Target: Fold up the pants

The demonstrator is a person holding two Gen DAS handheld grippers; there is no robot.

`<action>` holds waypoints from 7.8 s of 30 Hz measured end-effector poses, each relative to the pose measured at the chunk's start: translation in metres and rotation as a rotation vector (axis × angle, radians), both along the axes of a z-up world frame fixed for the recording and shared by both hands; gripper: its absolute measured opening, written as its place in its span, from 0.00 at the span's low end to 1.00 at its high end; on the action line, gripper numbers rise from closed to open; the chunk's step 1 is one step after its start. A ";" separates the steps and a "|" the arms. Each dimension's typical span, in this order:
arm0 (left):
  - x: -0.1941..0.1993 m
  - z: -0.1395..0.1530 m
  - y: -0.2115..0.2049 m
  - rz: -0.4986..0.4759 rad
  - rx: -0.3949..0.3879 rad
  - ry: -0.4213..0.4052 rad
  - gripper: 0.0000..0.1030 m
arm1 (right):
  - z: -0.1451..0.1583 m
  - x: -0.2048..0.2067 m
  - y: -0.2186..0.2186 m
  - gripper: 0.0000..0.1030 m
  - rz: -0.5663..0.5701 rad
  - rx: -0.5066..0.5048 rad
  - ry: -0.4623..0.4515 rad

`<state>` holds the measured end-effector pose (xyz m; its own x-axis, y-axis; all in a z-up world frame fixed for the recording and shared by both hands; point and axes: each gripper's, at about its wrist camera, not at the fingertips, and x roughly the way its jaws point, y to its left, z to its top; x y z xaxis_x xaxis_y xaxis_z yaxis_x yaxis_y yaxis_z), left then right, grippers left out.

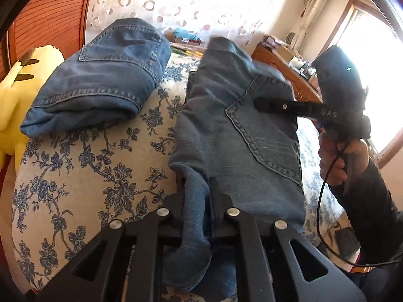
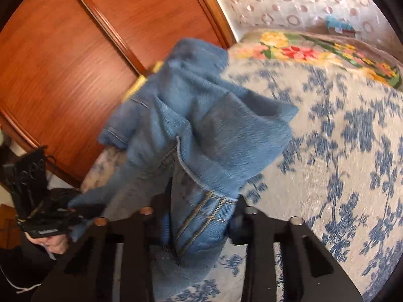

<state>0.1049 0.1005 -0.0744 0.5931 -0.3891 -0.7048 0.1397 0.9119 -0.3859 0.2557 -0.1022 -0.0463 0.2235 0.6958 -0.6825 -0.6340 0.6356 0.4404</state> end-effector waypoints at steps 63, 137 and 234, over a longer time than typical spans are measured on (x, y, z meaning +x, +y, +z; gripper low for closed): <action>0.092 0.077 0.133 0.273 0.203 -0.166 0.51 | 0.114 0.145 0.137 0.62 -0.065 -0.103 -0.343; 0.072 0.047 0.069 0.228 0.322 -0.131 0.71 | 0.029 0.047 0.117 0.48 -0.093 -0.130 -0.290; -0.103 0.115 -0.128 0.097 0.315 -0.390 0.73 | 0.100 -0.236 -0.111 0.74 -0.623 -0.134 -0.531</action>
<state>0.0018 -0.0277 0.0404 0.8581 -0.1238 -0.4983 0.1276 0.9915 -0.0267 0.0192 -0.2134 0.0535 0.8570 0.2586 -0.4458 -0.2508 0.9649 0.0775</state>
